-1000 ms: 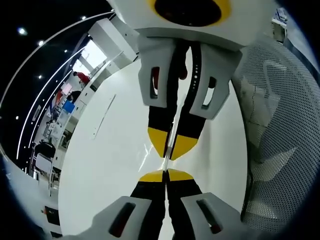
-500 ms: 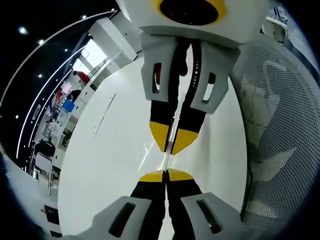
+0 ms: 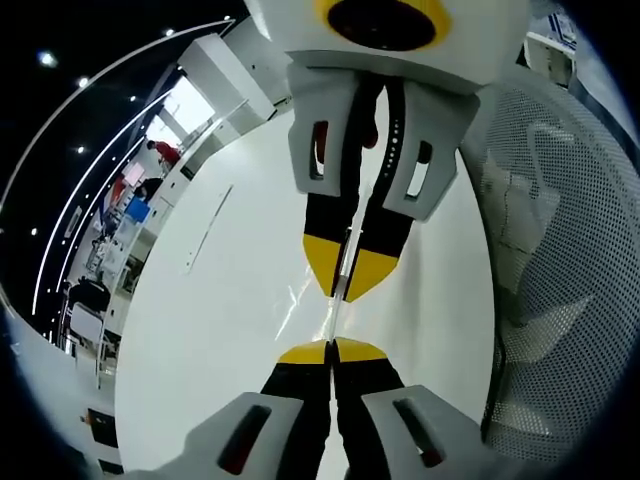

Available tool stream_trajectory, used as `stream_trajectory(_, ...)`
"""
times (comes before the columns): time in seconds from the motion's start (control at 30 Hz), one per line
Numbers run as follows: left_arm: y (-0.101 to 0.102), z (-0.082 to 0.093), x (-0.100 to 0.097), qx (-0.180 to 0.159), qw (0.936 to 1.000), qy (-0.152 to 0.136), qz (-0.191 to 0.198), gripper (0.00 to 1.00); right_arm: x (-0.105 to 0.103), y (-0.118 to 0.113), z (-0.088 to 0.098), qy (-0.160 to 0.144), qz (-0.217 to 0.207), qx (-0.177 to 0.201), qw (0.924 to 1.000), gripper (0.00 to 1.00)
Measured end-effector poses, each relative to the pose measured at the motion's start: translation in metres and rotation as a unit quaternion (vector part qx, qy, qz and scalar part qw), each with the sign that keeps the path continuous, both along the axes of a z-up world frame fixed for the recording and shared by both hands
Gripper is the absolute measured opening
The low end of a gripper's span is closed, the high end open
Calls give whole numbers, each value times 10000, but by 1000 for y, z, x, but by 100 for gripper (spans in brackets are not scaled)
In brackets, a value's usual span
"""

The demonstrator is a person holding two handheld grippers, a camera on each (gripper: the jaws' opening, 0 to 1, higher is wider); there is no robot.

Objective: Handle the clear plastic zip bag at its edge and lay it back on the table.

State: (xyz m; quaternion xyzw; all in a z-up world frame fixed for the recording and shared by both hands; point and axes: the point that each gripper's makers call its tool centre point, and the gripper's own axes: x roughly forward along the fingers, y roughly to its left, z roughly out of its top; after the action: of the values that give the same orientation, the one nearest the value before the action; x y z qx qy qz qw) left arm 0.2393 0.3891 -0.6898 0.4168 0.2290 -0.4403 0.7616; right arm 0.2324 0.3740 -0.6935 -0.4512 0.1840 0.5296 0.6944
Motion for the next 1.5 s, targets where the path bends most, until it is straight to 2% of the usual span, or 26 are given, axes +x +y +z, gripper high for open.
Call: stream_trajectory(1.5, 7, -2, 1, 49, 9999, 54, 72, 0, 0, -18, -3, 40, -191, -103, 9998, 0)
